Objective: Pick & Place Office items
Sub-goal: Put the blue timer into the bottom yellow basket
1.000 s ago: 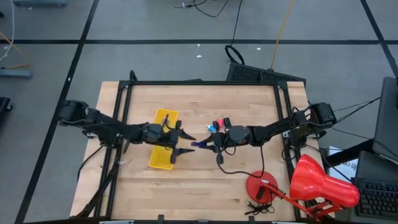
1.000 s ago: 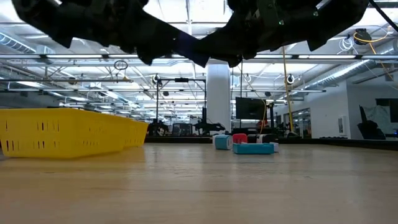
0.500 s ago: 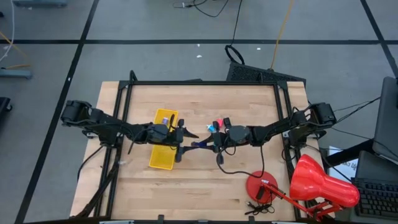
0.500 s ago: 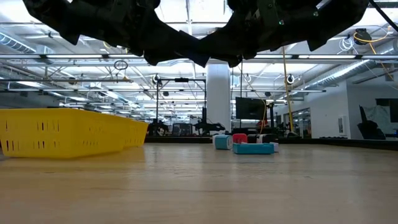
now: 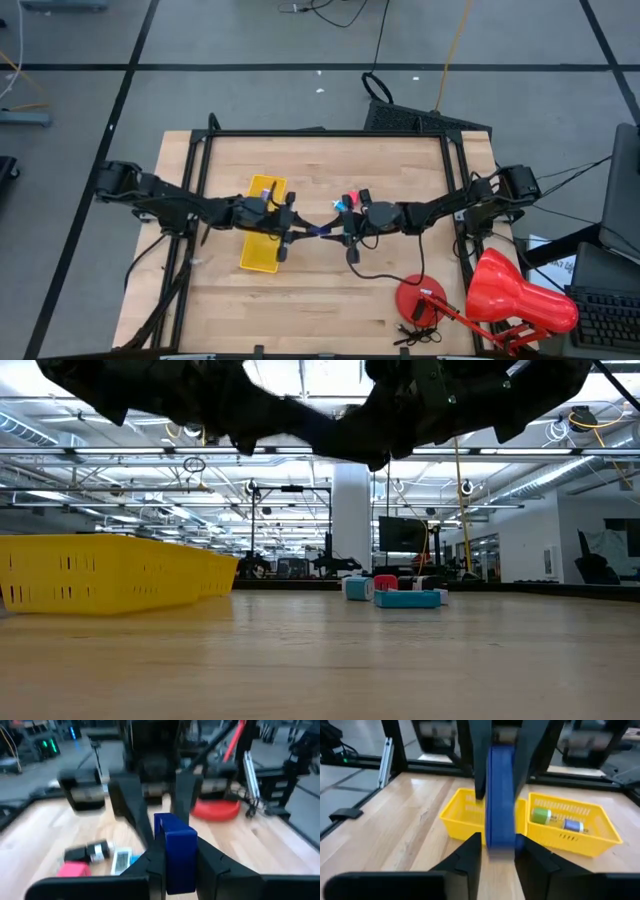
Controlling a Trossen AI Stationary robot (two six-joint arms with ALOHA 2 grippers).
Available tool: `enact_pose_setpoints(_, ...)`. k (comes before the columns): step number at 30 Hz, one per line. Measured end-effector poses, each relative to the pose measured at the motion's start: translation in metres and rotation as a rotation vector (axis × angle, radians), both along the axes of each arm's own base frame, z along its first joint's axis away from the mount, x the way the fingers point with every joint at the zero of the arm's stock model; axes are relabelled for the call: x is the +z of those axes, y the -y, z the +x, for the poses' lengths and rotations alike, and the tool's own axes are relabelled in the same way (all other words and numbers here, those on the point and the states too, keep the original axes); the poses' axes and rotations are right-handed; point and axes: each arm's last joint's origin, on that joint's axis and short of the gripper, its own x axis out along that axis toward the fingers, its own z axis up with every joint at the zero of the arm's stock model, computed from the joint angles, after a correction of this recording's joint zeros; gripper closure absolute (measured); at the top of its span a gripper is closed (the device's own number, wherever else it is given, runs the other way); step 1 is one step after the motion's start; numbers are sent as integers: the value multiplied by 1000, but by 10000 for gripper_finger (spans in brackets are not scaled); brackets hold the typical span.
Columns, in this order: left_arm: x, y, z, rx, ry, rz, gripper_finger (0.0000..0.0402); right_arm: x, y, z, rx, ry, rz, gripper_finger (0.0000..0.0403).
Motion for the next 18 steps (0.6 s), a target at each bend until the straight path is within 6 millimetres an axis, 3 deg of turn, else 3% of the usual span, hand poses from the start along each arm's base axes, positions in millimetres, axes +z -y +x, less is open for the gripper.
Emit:
enact_pose_setpoints(7, 20, 5, -23, 8, -42, 16, 328, -5, 0, -1, 2, -54, -7, 271)
enact_pose_setpoints(11, 30, 9, -42, 0, -92, 37, 347, -6, 0, -2, 2, -68, -9, 274)
enact_pose_setpoints(18, 28, 15, -79, -18, -132, 5, 346, -6, 0, -2, 1, -69, -10, 284)
